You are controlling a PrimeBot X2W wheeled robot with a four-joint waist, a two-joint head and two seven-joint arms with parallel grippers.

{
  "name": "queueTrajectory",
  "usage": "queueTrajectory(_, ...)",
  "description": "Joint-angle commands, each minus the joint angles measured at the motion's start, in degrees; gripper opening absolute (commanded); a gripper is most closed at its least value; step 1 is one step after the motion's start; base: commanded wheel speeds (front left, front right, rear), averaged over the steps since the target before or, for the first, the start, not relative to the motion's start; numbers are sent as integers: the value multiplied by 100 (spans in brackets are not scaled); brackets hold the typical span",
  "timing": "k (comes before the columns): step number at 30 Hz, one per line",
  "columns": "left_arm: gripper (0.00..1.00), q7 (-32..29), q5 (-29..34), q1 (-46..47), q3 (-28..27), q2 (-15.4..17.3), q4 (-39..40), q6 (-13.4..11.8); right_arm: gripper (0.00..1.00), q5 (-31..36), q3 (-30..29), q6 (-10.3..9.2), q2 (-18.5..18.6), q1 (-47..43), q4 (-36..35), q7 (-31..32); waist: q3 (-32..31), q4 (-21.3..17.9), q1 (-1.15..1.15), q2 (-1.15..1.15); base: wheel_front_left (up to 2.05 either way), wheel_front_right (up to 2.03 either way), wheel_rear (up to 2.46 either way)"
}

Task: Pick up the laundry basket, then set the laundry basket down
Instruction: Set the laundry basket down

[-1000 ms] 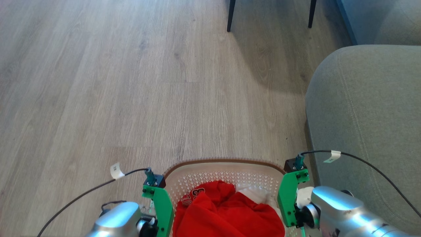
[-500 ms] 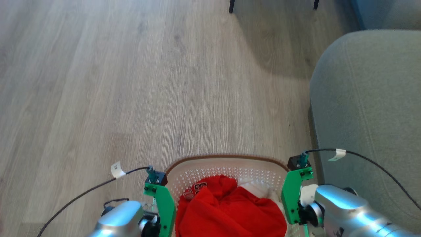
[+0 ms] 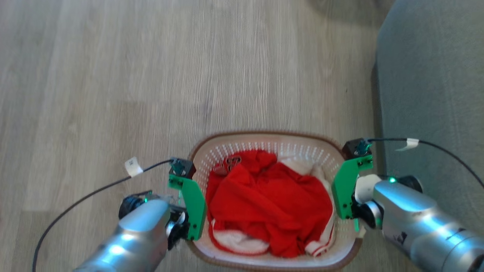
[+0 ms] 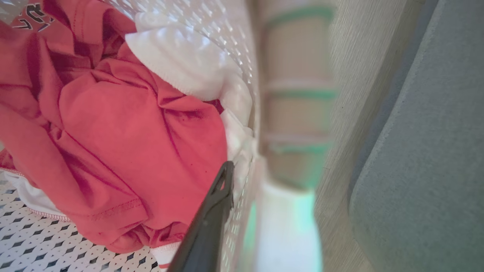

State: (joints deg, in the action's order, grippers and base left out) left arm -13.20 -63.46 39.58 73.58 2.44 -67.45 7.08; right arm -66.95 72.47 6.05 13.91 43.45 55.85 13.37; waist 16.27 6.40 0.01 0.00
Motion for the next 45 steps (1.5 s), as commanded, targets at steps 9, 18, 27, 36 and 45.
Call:
queueTrajectory(9,0,844,411,743,-27,45,611,-400,0,335,88,144,169,549,-96,-942,1570,30,-1,0,0,0,0)
queueTrajectory(18,0,1298,557,1219,-25,44,767,-632,0,385,79,144,26,999,148,-1562,2472,-17,-1,0,0,0,0)
queueTrajectory(27,0,1489,739,1633,-24,44,850,-814,0,242,62,144,-37,1287,382,-1921,3180,-55,-1,0,0,0,0)
queueTrajectory(36,0,1433,649,1753,-23,44,890,-932,0,409,75,144,-109,1575,554,-2151,3484,-120,-1,0,0,0,0)
queueTrajectory(45,0,1479,617,1780,-23,44,973,-989,0,472,81,144,-92,1733,649,-2334,3610,-60,-1,0,0,0,0)
